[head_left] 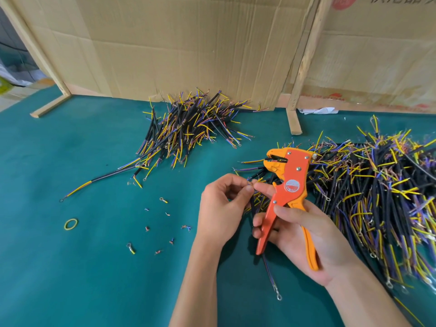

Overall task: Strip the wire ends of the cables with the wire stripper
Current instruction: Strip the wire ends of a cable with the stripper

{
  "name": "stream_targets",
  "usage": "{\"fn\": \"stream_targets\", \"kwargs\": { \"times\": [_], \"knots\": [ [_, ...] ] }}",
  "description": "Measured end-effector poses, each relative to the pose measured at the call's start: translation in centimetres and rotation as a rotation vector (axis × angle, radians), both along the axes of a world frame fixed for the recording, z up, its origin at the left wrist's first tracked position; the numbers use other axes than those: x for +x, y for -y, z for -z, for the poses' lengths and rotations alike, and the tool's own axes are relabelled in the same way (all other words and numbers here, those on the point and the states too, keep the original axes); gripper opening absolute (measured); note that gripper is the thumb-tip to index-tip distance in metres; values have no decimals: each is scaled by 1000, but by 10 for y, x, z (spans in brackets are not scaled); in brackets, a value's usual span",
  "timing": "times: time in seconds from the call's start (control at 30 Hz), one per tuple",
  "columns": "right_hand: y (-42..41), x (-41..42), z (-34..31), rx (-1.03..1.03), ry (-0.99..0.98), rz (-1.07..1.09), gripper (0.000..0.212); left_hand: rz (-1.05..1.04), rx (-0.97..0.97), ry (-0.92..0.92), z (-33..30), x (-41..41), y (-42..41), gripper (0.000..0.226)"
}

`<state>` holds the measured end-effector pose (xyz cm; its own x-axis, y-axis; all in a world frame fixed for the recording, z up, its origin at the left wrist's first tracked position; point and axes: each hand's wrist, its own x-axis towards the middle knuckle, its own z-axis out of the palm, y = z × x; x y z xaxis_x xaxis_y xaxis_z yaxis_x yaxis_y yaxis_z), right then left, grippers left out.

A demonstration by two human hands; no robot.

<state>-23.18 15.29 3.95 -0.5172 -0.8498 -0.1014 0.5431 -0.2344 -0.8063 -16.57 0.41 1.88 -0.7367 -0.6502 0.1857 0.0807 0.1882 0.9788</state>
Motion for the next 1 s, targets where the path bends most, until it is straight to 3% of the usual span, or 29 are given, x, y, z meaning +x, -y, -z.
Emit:
{"fn": "stream_targets", "kwargs": {
  "times": [0.23, 0.4, 0.53, 0.8, 1.0],
  "knots": [
    [1, 2, 0, -5, 3, -14, 54, -56, 29, 38, -1, -1, -1, 10],
    [2, 3, 2, -23, 4, -31, 76, -70, 72, 24, -5, 0, -1, 14],
    [2, 4, 3, -46, 25, -23, 81, -69, 90, 4, -6, 0, -2, 13],
    [4, 5, 5, -26, 33, -40, 80, -161, 72, -2, -1, -4, -3, 16],
    [3, 3, 5, -18, 44, -3, 59, -227, -39, -2, 2, -5, -3, 12]
  ]
}}
